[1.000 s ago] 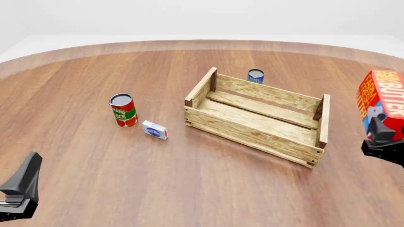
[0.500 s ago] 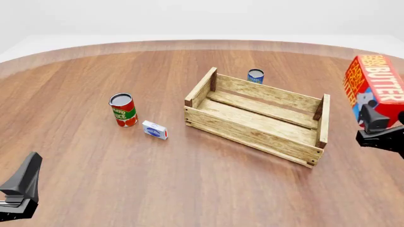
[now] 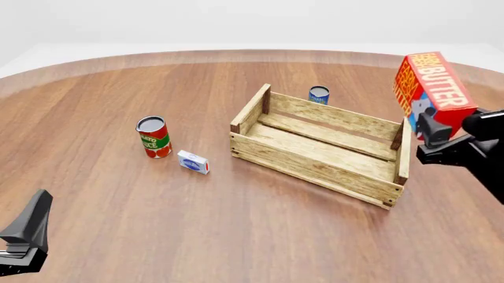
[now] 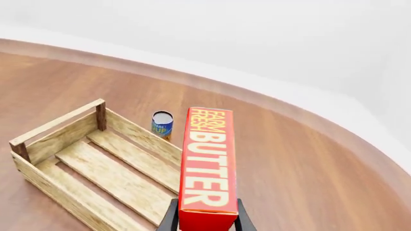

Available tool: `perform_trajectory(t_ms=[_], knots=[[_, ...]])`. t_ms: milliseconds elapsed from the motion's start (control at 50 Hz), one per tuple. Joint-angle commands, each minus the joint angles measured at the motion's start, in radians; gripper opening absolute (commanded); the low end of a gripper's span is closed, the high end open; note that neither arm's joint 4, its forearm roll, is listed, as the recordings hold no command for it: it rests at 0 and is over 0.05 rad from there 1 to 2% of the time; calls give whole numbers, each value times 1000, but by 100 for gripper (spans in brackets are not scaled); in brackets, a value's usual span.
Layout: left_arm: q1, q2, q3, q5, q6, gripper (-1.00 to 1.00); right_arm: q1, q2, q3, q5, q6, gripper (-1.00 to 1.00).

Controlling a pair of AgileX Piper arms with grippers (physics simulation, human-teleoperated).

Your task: Pick up the butter and put it in the tray.

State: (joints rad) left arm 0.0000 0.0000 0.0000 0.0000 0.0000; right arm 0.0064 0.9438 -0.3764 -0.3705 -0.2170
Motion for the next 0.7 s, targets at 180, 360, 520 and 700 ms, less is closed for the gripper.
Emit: perform_trajectory(t_ms=[180, 360, 520, 700], knots=[[0, 0, 0, 0, 0, 100, 101, 167, -88, -95, 16, -100], [0, 0, 0, 0, 0, 100, 132, 221, -115, -113, 18, -100], [0, 0, 0, 0, 0, 100, 152, 281, -135, -140, 23, -100], [0, 0, 0, 0, 0, 100, 167, 336, -156, -163, 28, -100]])
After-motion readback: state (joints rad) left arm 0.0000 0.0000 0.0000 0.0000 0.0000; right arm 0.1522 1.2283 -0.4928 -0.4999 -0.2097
